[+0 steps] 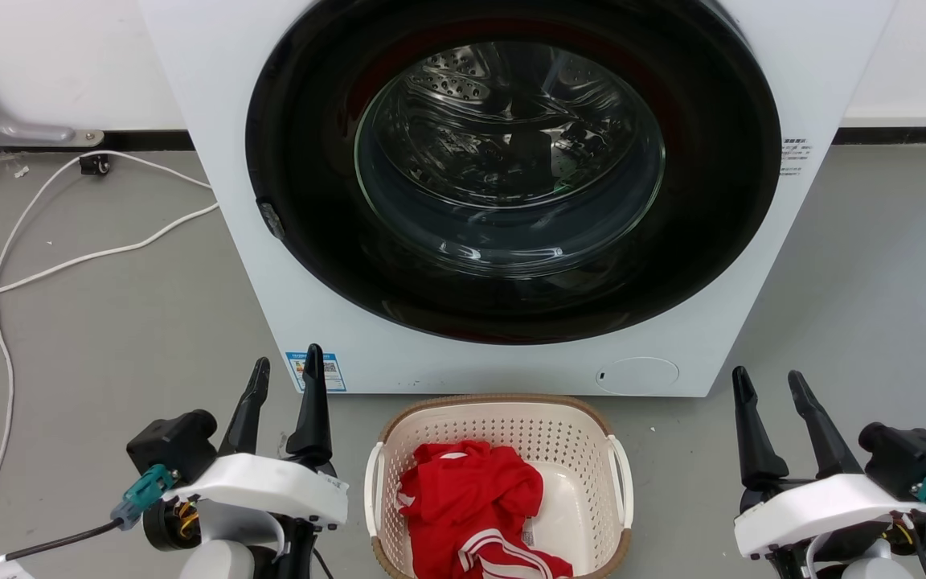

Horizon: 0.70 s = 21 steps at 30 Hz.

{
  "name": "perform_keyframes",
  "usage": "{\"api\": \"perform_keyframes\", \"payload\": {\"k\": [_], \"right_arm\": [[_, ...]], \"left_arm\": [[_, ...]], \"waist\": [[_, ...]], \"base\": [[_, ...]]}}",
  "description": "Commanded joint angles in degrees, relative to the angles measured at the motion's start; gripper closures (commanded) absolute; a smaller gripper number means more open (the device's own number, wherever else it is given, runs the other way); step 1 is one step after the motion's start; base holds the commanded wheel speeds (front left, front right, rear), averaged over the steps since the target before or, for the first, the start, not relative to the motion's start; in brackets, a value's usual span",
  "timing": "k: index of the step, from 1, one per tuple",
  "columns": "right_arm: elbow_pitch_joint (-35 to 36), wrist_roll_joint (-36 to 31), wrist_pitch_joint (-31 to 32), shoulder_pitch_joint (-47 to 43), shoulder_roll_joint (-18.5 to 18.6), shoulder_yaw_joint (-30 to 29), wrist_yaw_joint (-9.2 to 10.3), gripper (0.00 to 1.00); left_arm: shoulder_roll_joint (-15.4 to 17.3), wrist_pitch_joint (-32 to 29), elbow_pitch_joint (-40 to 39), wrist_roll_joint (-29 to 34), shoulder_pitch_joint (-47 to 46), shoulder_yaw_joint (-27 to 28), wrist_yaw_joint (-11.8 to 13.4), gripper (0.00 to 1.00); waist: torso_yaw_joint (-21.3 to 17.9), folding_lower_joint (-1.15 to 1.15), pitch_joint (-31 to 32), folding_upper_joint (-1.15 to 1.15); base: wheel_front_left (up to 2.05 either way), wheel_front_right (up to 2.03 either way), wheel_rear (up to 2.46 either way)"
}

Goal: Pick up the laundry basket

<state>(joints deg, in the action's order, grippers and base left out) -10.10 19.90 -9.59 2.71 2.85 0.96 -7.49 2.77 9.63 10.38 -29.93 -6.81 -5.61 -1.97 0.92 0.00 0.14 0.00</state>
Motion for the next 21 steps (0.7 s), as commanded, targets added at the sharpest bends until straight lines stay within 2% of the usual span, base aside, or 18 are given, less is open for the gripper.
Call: {"api": "perform_keyframes", "payload": {"k": [1,21], "right_arm": [[0.2,-1.8,-0.6,0.1,0.1,0.1,0.0,0.0],[-1.7,-12.7,-3.0,-0.1,0.1,0.5,0.01,0.0]], "left_arm": [[0.2,0.5,-0.3,1.5,-1.0,-0.3,0.2,0.0],[0.2,3.0,1.0,12.3,-1.0,-1.1,1.3,0.0]], "waist": [[0.0,0.0,0.0,0.0],[0.1,0.0,-0.1,0.0]], "base": [[0.0,0.0,0.0],[0.0,0.0,0.0]]}}
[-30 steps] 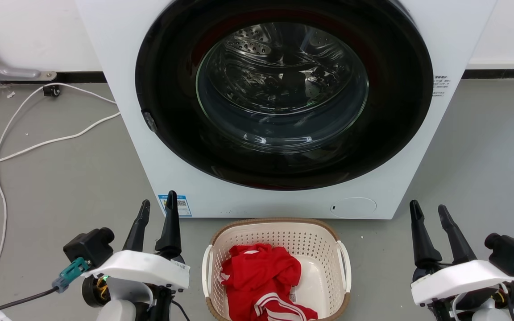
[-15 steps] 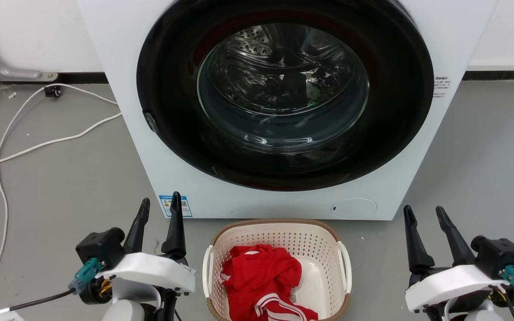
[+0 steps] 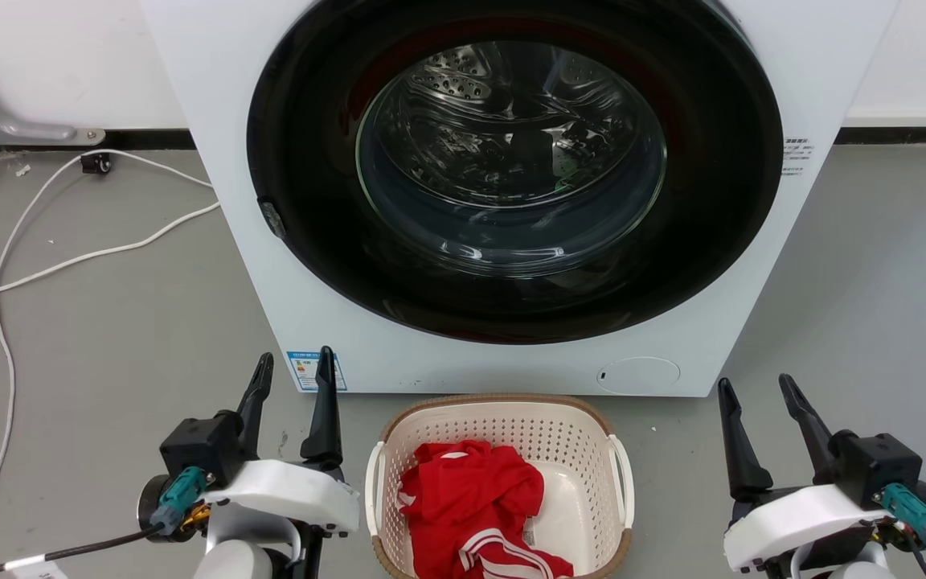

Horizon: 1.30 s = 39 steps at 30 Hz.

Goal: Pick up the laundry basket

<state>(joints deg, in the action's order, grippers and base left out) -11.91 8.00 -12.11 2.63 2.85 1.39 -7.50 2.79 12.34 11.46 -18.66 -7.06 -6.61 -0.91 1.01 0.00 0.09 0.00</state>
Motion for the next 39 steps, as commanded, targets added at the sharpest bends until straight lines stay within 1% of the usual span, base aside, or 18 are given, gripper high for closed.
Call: {"api": "perform_keyframes", "payload": {"k": [1,14,15,24,29,39], "right_arm": [[0.1,-1.4,-0.6,0.0,0.1,0.1,0.02,0.0],[0.6,-7.0,-1.3,-0.3,0.1,0.2,0.02,0.0],[0.8,-8.2,-1.4,-0.5,0.1,0.2,0.02,0.0],[1.7,-10.6,-1.6,-0.8,0.0,0.3,0.02,0.0],[1.9,-8.9,-1.2,-1.0,0.0,-0.2,0.02,0.0],[2.1,-8.3,-1.1,-1.1,0.0,-0.1,0.02,0.0]], "left_arm": [[0.2,0.5,0.0,1.5,-0.8,-0.1,0.2,0.0],[0.2,1.7,1.3,7.7,-1.1,-0.5,0.7,0.0],[0.1,2.1,1.5,9.0,-1.1,-0.6,1.0,0.0],[0.2,3.0,2.0,12.3,-1.1,-0.9,1.3,0.0],[0.2,2.9,2.4,11.7,-1.1,-0.7,1.4,0.0],[0.1,2.9,2.6,11.4,-1.1,-0.5,1.5,0.0]], "waist": [[0.0,0.0,0.0,0.0],[0.3,0.0,0.1,0.0],[0.3,0.0,0.2,0.0],[0.3,0.0,0.1,0.0],[0.3,0.0,0.0,0.0],[0.3,0.0,-0.1,0.0]], "base": [[0.0,0.0,0.0],[0.0,0.0,0.0],[0.0,0.0,0.0],[0.0,0.0,0.0],[0.0,0.0,0.0],[0.0,0.0,0.0]]}}
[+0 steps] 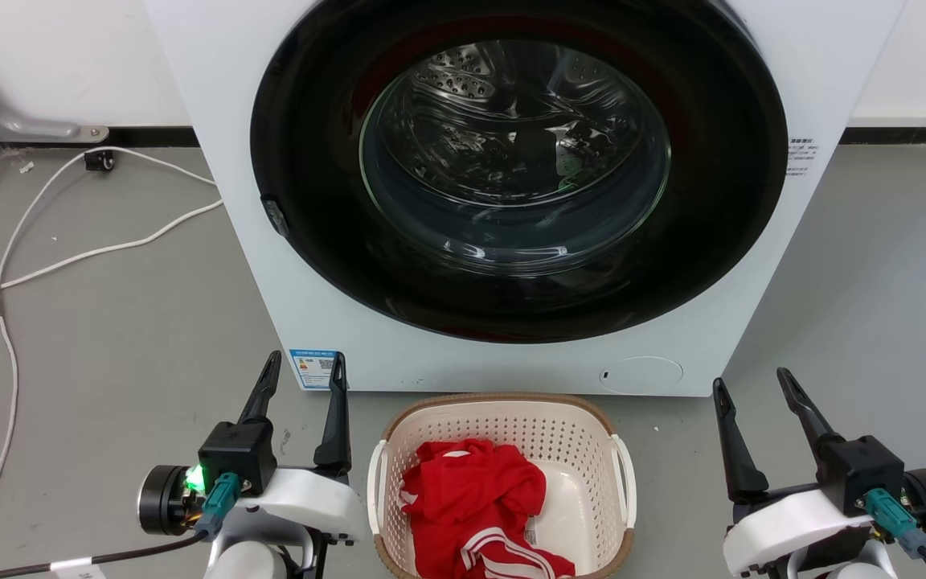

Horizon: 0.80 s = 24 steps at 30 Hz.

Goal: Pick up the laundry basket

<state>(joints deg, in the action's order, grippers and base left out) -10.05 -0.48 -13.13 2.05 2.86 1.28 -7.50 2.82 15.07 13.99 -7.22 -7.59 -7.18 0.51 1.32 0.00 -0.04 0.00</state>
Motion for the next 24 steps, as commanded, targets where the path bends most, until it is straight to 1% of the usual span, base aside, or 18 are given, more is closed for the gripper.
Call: {"api": "perform_keyframes", "payload": {"k": [1,6,11,17,24], "right_arm": [[0.2,0.2,0.0,-0.5,0.0,0.0,0.02,0.0],[0.2,0.4,0.1,-0.4,0.0,0.0,0.02,0.0],[-0.2,1.3,0.7,0.4,0.0,0.3,0.02,0.0],[-1.5,2.7,0.8,2.3,0.0,1.0,0.02,0.0],[-4.5,3.7,1.6,6.0,0.0,1.9,0.02,0.0]], "left_arm": [[0.1,0.2,0.0,-0.1,-0.6,0.0,0.1,0.0],[0.1,0.2,0.1,0.0,-0.9,0.0,0.0,0.0],[0.1,0.1,0.8,-0.5,-1.4,-0.1,0.0,0.0],[0.1,0.1,2.6,-1.3,-2.8,0.2,0.1,0.0],[0.1,0.1,7.4,-2.7,-6.2,1.1,-0.2,0.0]], "waist": [[0.0,0.0,0.0,0.0],[0.0,0.0,-0.4,0.0],[-0.2,0.0,-2.3,0.0],[-0.7,0.0,-6.5,0.0],[-1.5,0.0,-13.4,0.0]], "base": [[0.0,0.0,0.0],[0.0,0.0,0.0],[0.0,0.0,0.0],[0.0,0.0,0.0],[0.0,0.0,0.0]]}}
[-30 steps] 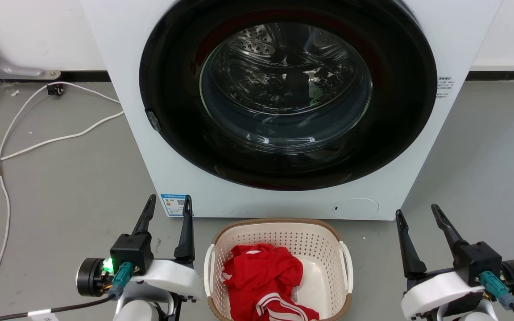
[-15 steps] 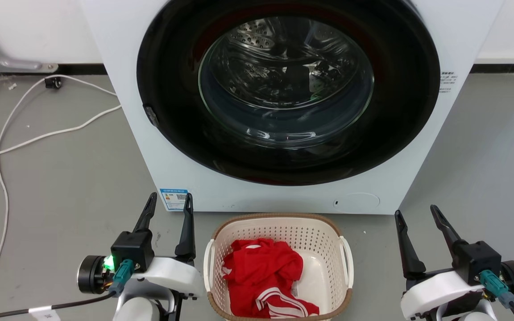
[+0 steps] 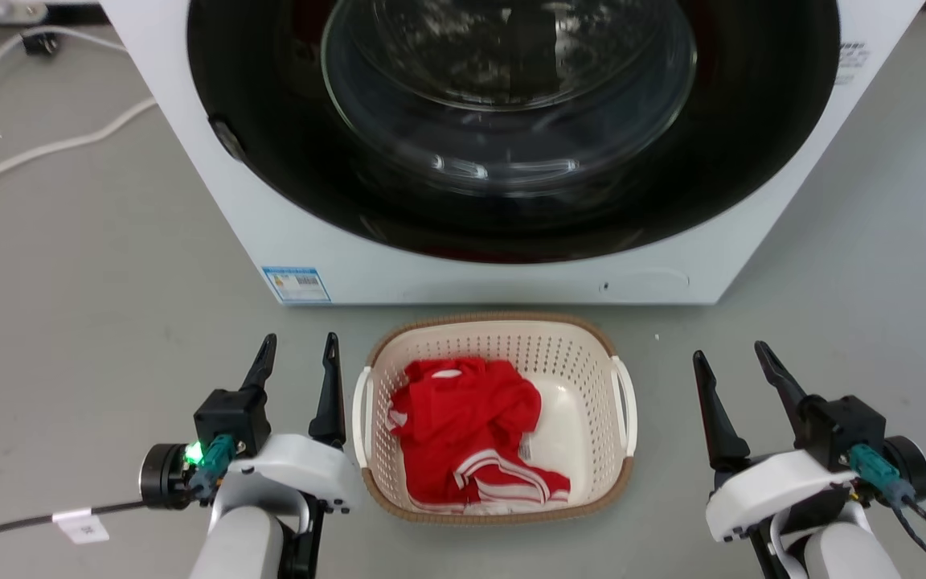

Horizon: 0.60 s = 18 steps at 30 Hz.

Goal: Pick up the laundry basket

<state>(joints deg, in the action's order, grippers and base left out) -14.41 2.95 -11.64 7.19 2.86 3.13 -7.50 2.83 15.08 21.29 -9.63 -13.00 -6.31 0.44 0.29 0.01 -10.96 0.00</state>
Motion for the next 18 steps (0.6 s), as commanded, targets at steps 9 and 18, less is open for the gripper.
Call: {"api": "perform_keyframes", "payload": {"k": [9,18], "right_arm": [[-9.2,3.3,2.9,8.4,0.2,1.1,0.02,0.0],[-21.0,7.0,2.1,18.6,0.6,4.2,0.02,0.0]], "left_arm": [[0.6,0.1,12.5,-1.0,-9.4,1.8,-2.7,0.0],[1.7,0.1,28.2,-2.3,-20.2,2.3,-5.2,0.0]], "waist": [[-1.2,-0.01,-12.1,0.0],[-2.0,-0.01,-20.9,0.0]], "base": [[0.0,0.0,0.0],[0.0,0.0,0.0]]}}
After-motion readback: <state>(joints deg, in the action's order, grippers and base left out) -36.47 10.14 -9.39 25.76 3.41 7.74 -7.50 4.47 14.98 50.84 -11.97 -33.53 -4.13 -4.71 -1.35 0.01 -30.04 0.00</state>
